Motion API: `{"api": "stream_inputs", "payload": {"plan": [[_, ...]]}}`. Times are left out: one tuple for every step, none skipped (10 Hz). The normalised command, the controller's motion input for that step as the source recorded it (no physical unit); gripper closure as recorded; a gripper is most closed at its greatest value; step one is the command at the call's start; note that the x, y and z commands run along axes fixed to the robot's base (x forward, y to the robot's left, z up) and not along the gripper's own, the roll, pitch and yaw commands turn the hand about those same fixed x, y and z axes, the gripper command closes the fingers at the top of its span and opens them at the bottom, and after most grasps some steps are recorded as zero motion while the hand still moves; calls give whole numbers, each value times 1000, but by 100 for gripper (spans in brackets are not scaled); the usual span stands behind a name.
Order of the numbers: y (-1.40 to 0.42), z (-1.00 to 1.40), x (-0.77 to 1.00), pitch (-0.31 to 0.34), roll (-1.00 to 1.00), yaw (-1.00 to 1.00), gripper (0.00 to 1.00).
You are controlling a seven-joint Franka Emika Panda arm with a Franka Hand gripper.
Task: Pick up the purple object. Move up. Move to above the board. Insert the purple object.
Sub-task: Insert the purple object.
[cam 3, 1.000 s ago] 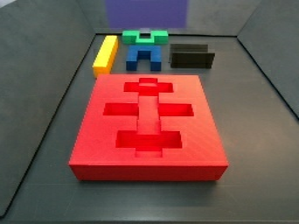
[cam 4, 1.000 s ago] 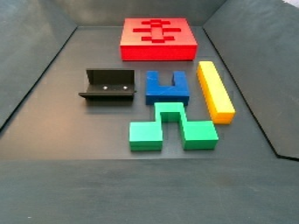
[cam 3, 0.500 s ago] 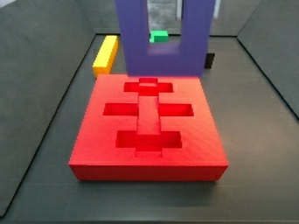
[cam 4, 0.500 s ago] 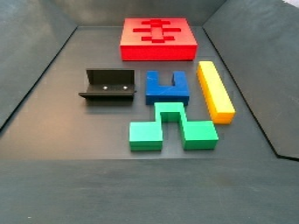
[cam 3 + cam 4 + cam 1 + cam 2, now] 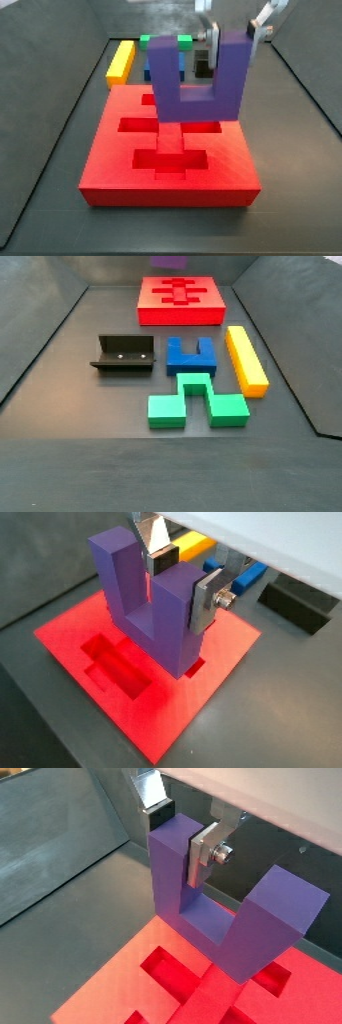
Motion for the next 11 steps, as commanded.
{"api": "stream_inputs", "payload": {"plan": [[40,-454,86,-171,-273,337,100],[0,-491,106,-109,-166,469,100],[-120,-406,89,0,0,394,100],[-414,-357,89,46,280,334,100],[-323,-311,49,47,301,414,100],[-483,-106,-66,0,181,114,100],[-451,0,-169,0,204,0,100],[-380,37,-174,4,229,-80,100],[-223,137,-191,16,211,-186,100],[-126,126,-243,80,219,-469,100],[-34,77,-140,111,210,-574,100]]}}
